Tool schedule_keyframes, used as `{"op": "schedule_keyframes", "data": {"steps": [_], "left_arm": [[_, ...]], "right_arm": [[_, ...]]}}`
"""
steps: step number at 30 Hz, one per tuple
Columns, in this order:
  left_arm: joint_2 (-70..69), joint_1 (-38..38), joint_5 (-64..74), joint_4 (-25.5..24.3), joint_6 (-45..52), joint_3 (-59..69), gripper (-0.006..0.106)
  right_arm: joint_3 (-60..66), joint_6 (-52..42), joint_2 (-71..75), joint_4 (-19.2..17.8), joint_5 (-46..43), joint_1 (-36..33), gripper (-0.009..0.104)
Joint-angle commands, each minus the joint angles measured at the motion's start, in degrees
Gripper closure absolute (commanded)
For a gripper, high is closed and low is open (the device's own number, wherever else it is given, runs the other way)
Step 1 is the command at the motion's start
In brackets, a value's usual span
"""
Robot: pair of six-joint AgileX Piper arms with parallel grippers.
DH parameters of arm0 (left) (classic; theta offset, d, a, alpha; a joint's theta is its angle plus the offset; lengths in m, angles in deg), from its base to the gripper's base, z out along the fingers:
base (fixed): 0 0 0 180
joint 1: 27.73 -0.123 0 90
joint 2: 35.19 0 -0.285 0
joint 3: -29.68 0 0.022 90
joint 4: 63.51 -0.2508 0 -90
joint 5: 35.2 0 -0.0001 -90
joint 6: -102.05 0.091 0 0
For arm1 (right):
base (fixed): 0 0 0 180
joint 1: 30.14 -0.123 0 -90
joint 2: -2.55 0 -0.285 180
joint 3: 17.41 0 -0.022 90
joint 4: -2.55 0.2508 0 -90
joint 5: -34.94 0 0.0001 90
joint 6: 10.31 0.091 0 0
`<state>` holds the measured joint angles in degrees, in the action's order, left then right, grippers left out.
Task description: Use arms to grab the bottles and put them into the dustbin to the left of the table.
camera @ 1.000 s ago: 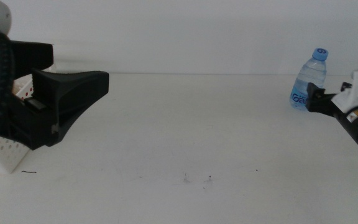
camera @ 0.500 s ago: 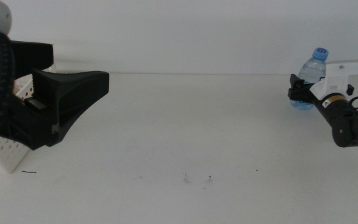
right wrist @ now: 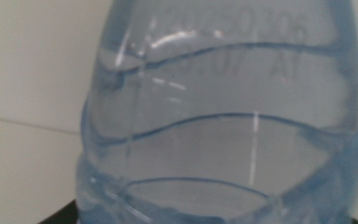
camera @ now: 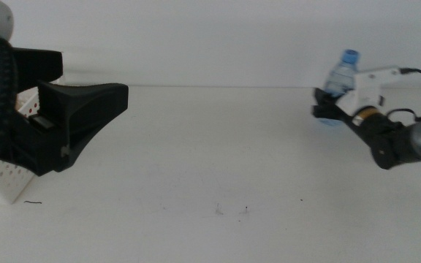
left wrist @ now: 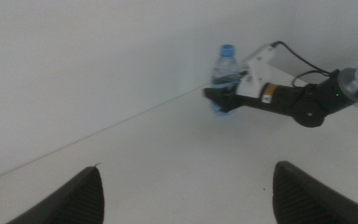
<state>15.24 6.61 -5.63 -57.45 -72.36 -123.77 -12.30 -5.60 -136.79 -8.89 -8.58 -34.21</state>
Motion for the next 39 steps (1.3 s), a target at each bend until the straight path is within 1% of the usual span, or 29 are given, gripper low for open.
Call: {"op": "schedule_keyframes", "data": {"steps": [1,3,8,13,16,17,23,30,31,34,35,37,39], "left_arm": [[-0.2,0.4,-0.8,-0.3,-0.5,0.2,0.007],[-0.2,0.4,-0.8,-0.3,-0.5,0.2,0.007],[-0.2,0.4,-0.7,-0.3,-0.5,0.2,0.007],[-0.2,0.4,-0.7,-1.1,-0.5,0.2,0.007],[-0.2,0.4,-0.8,-1.1,-0.5,0.2,0.007],[-0.2,0.4,-1.1,-1.1,-0.5,0.2,0.007],[-0.2,0.4,-1.3,-1.1,-0.5,0.2,0.007],[-0.2,0.4,-1.3,-1.1,-0.5,0.2,0.007],[-0.2,0.4,-1.3,-1.1,-0.5,0.2,0.007],[-0.2,0.4,-1.3,-1.1,-0.5,0.2,0.007],[-0.2,0.4,-1.3,-1.1,-0.5,0.2,0.007],[-0.2,0.4,-1.3,-1.1,-0.5,0.2,0.007],[-0.2,0.4,-1.3,-1.1,-0.5,0.2,0.007]], "right_arm": [[-1.7,0.4,3.9,-2.6,-3.6,-4.5,0.080],[-3.6,0.5,4.4,-2.6,-1.8,-9.1,0.081],[-12.8,0.9,1.6,-2.3,7.0,-20.1,0.091],[-23.3,0.9,-5.5,-2.0,10.0,-26.5,0.092],[-24.3,-2.9,-7.8,7.6,9.5,-27.9,0.091],[-24.3,-3.5,-8.1,8.7,9.5,-28.0,0.091],[-24.3,-3.1,-8.1,7.1,13.6,-28.1,0.091],[-24.3,-3.1,-8.1,7.5,14.0,-28.4,0.091],[-24.3,-3.2,-8.1,7.4,15.3,-28.4,0.091],[-24.3,-3.7,-8.1,7.2,17.4,-28.4,0.081],[-24.3,-3.4,-8.1,7.2,17.5,-28.4,0.075],[-24.3,-1.8,-8.1,7.2,17.5,-28.4,0.059],[-24.3,0.0,-8.1,7.0,17.2,-28.7,0.040]]}}
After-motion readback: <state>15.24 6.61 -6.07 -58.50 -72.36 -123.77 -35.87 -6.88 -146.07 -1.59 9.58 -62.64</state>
